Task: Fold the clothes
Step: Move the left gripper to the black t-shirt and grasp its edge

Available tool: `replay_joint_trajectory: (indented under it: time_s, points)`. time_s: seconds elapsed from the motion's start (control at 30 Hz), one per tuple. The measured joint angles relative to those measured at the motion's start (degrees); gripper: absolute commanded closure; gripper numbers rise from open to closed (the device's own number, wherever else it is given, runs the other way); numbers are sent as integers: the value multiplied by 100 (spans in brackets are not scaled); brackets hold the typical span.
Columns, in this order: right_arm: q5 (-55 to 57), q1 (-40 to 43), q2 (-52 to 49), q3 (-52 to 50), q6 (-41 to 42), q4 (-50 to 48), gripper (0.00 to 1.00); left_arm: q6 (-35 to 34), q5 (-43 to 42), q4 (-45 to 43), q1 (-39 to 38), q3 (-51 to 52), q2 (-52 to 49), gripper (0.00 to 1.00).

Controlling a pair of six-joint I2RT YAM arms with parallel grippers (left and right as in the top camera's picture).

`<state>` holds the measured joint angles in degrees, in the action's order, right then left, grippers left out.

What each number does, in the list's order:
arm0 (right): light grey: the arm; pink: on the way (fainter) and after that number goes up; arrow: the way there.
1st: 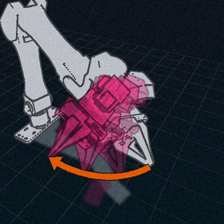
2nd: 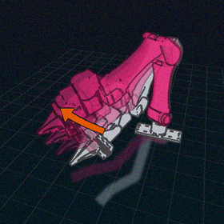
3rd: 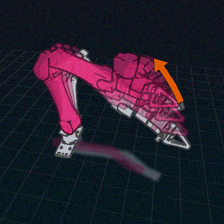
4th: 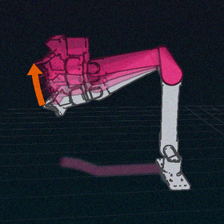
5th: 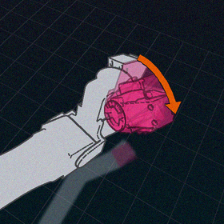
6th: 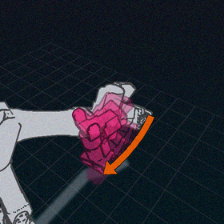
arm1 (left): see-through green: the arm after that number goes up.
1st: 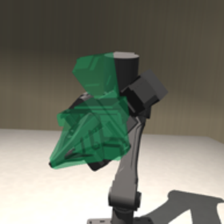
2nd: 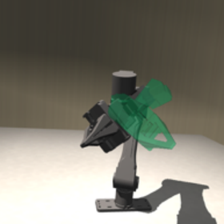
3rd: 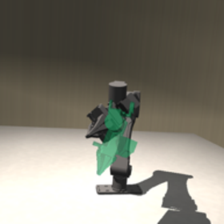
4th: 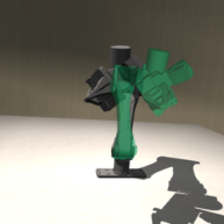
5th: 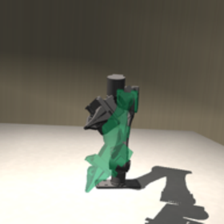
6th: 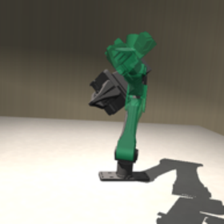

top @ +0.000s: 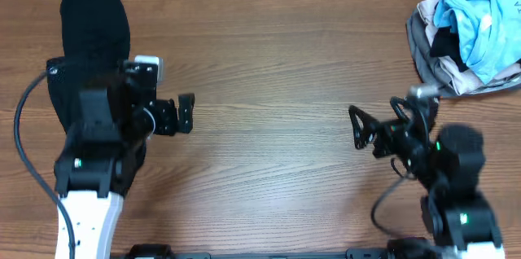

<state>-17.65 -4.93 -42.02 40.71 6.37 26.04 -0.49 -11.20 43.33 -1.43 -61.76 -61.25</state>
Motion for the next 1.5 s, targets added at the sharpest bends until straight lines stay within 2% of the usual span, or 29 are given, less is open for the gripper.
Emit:
replay_joint_trajectory:
  time_s: [0.23, 0.47, 0.63, 0.77, 1.0, 1.23, 1.5]
  points:
    - [-369, 0, -1631, 584, 7, 142, 0, 389, -17, 55, 0, -173, -909, 0]
    - [-774, 2, -2570, 590, 7, 142, 0, 503, -37, 33, 2, -173, -1624, 0]
    - [-1137, 2, -2747, 590, 9, 138, 0, 542, -9, 0, 2, -173, -1784, 3]
    - [-1263, 2, -2747, 590, 7, 63, 0, 339, 433, 168, 136, -173, -1784, 5]
    - [-1322, 0, -2747, 590, 4, 55, 0, -109, 916, 387, 1318, -173, -1869, 9]
    - [-1346, 0, -2747, 590, 7, 50, 0, -142, 1222, 313, 1888, -175, -2524, 11]
    - [-1298, 0, -2747, 590, 7, 57, 0, -33, 1316, 140, 1930, -179, -3834, 31]
